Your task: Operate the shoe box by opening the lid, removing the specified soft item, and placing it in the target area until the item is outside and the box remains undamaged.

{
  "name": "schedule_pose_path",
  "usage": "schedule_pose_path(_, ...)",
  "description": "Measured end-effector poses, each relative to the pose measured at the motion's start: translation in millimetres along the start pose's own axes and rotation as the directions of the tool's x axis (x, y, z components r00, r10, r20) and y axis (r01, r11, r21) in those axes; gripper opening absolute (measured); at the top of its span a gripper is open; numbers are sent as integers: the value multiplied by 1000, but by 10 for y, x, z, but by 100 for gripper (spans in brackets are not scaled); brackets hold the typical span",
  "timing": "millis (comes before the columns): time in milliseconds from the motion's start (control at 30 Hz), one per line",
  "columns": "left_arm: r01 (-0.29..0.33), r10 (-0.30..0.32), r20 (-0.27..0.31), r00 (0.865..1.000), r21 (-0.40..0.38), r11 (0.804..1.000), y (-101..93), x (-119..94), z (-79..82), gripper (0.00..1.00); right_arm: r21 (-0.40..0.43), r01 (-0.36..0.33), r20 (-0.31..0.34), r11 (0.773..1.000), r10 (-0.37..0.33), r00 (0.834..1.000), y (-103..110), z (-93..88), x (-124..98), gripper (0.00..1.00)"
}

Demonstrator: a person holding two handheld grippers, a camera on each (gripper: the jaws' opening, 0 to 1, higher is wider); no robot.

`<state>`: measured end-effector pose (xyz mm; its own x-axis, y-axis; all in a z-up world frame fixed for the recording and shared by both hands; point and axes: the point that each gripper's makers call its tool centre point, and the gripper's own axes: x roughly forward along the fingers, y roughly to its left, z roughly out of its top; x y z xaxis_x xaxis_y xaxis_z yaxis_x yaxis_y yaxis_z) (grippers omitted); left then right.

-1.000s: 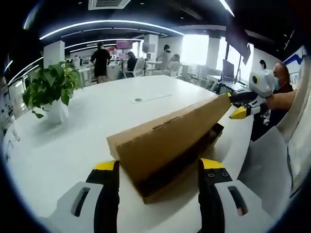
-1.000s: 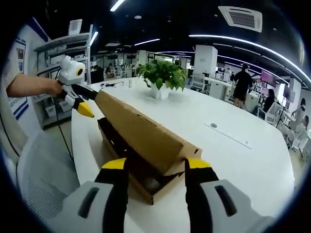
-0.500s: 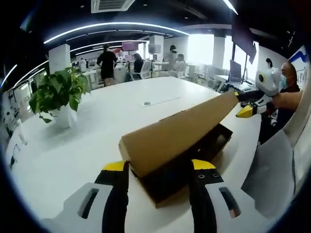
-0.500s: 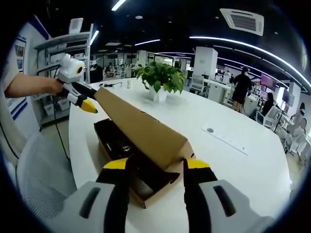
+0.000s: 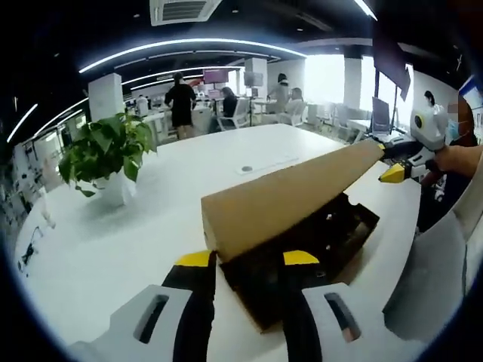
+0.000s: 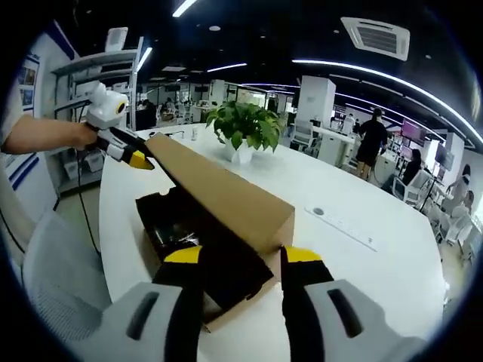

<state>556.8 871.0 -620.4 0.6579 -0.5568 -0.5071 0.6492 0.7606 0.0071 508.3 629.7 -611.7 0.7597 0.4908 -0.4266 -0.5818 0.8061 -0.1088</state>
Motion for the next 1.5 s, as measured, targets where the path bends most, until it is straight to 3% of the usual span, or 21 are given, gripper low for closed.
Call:
schedule_pose_path(533,-118,118,21,993,-15,993,288,91,194,5,-26,14,12,1000,-14,1000,-176,134,85,34)
schedule_pose_path(867,-143,144,29,989,-32,989,367,134,260,0,-20,21,27,1000,-20,999,-249,177,124,33)
schedule_pose_path(1000,-147,148,30,989,-34,989,393,148,279,0,-52,55,36,997,-53,998,-323,180,124,26)
schedule_pose_path(1500,-152,154,46,987,-50,987,476,231,381,0,-26,111,-36,994,-112,993,-477,-244,196,16)
